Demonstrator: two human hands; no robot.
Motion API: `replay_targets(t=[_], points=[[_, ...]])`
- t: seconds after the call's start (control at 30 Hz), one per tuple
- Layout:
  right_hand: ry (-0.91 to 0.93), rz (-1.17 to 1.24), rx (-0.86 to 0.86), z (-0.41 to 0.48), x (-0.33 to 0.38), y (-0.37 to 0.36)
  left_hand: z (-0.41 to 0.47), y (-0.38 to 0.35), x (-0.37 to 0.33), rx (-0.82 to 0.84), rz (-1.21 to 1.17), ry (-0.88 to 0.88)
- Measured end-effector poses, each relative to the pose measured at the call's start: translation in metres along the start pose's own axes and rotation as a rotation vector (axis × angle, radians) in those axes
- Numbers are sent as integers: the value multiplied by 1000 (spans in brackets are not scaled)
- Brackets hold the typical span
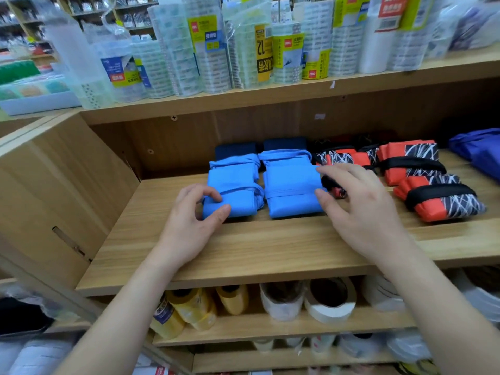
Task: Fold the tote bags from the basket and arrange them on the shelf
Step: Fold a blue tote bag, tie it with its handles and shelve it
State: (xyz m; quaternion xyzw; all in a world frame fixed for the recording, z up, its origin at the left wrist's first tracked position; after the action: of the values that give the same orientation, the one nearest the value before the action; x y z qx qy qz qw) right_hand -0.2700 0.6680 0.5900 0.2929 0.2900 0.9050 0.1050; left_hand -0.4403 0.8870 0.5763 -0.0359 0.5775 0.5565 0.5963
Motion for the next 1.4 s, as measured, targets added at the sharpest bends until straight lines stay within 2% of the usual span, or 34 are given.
replay_targets(t=[0.13,0.23,0.43,0.53,0.7,0.87,1.07,1.13,1.4], points=[[-87,93,-104,-24,-2,36,0,0,0,-81,30,-16],[-189,95,-134,-53,-6,62,-9,5,-15,-169,75,-226],[-288,-135,-96,-116,-17,115,-48,-1,-48,-188,235,-566],[-291,-323,-14,-154,-29,142,-71,-20,-67,-23,57,-654],[-421,-610,155,-230,-61,198,-131,-79,-99,182,108,-906],[-658,-727,247,-318,-104,260,-194,-177,-111,441,144,-923],[-997,-718,198,-438,-166,348,-285,-317,-146,774,248,-897],[-1066,-704,183,-469,-183,365,-306,-347,-154,826,258,-847],[-1418,-541,-66,-593,-259,449,-379,-513,-213,1053,217,-734]])
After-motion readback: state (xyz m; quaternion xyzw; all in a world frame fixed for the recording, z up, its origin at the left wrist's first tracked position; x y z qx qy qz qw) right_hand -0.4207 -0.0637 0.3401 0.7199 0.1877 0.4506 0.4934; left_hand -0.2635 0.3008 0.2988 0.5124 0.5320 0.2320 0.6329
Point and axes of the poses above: each hand's wrist, its own z-axis towards the middle knuckle, its own y-axis out of the back of the hand, x = y × z, the point moved 5 cm from there along z, towards the middle knuckle, and after that the axes turned 7 degrees about -x, right-handed, at the moved point
